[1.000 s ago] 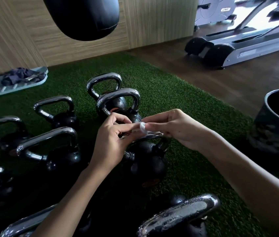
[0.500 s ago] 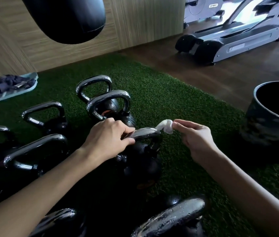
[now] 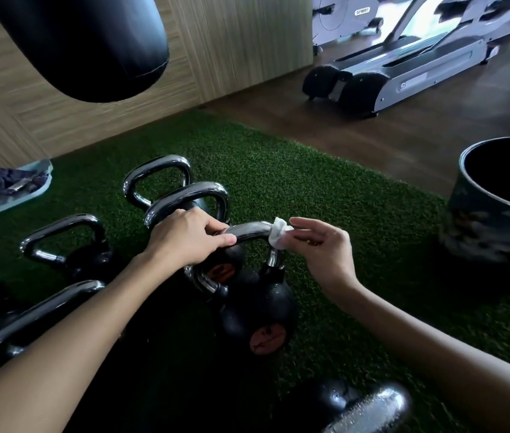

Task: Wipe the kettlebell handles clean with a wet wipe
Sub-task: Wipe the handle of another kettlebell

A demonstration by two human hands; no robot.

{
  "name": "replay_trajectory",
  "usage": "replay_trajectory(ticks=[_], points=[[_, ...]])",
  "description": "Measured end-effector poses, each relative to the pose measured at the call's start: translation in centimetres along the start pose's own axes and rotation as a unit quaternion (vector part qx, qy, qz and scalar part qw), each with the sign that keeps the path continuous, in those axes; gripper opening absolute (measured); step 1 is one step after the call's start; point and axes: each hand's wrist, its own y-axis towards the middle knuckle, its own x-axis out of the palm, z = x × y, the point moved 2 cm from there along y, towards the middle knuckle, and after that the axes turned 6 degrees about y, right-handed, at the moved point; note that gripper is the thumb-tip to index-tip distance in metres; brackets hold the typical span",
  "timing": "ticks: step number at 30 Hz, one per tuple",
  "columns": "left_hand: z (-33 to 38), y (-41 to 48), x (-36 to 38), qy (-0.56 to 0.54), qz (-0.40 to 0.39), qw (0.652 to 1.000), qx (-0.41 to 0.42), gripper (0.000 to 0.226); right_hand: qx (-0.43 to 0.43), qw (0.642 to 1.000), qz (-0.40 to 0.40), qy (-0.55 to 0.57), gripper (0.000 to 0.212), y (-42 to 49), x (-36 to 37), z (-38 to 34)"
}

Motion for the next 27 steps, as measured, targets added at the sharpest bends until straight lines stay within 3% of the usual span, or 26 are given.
replay_trajectory(ticks=[4,9,12,16,23,27], points=[[-1.0,1.8,0.2,-0.044,-0.05,0.998,-0.009,0.033,0.005,0.999,-0.001,-0.054,0.053,0.2,0.6,1.9],[-1.2,2.0,0.5,-0.056,-0.052,0.997,-0.016,0.035,-0.084,0.98,0.041,-0.174,0.039,0.0,0.2,2.9],[-1.1,2.6,0.2,-0.055,-0.052,0.997,-0.025,0.032,-0.089,0.968,0.036,-0.232,0.03,-0.6,-0.1,4.2],[-1.3,3.7,-0.3,-0.061,-0.093,0.994,-0.022,0.028,-0.12,0.963,0.046,-0.236,0.022,-0.8,0.8,4.1],[-2.7,5.6,-1.4,-0.041,-0.212,0.97,0.107,0.026,-0.213,0.943,0.064,-0.246,0.023,1.2,3.1,2.0],[-3.9,6.3,-1.2,-0.068,-0.287,0.938,0.18,0.058,-0.229,0.93,0.071,-0.279,0.022,1.2,2.6,3.0]])
